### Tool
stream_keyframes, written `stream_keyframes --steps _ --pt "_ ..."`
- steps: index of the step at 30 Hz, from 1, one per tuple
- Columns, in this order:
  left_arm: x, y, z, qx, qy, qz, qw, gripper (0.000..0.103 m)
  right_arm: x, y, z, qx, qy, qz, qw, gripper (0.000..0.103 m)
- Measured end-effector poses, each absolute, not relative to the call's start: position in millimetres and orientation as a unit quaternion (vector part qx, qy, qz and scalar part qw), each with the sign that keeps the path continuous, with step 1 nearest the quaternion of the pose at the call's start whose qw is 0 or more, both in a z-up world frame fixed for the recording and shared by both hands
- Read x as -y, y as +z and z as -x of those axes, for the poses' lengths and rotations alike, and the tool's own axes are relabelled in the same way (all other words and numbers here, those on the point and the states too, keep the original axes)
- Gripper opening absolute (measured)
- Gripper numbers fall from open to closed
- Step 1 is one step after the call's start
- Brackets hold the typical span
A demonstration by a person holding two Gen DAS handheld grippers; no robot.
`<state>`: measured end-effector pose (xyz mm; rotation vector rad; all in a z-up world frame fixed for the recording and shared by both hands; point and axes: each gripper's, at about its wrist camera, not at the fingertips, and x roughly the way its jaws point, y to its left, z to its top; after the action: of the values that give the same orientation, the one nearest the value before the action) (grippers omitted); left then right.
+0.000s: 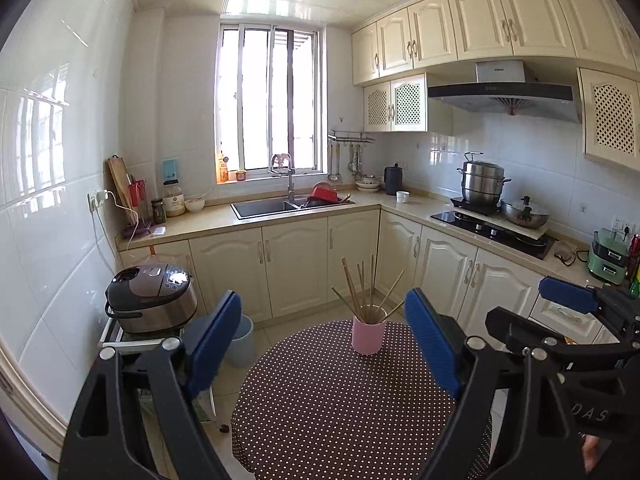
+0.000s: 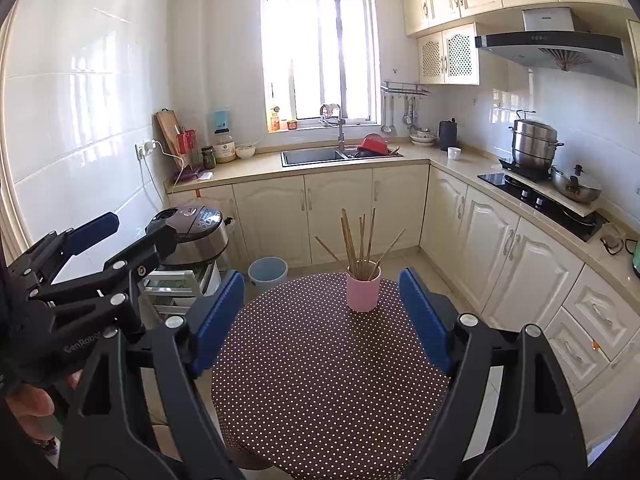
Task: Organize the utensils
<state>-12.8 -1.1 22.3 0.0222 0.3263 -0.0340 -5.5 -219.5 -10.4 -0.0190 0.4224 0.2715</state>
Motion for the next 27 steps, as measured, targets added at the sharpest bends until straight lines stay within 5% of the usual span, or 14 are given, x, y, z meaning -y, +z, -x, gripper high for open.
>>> stream_keyframes --steps 27 --pt "3.7 20.6 12.0 -0.16 -0.018 -0.015 0.987 0.082 228.8 -13.1 1.4 -0.215 0.134 0.007 0.967 0.079"
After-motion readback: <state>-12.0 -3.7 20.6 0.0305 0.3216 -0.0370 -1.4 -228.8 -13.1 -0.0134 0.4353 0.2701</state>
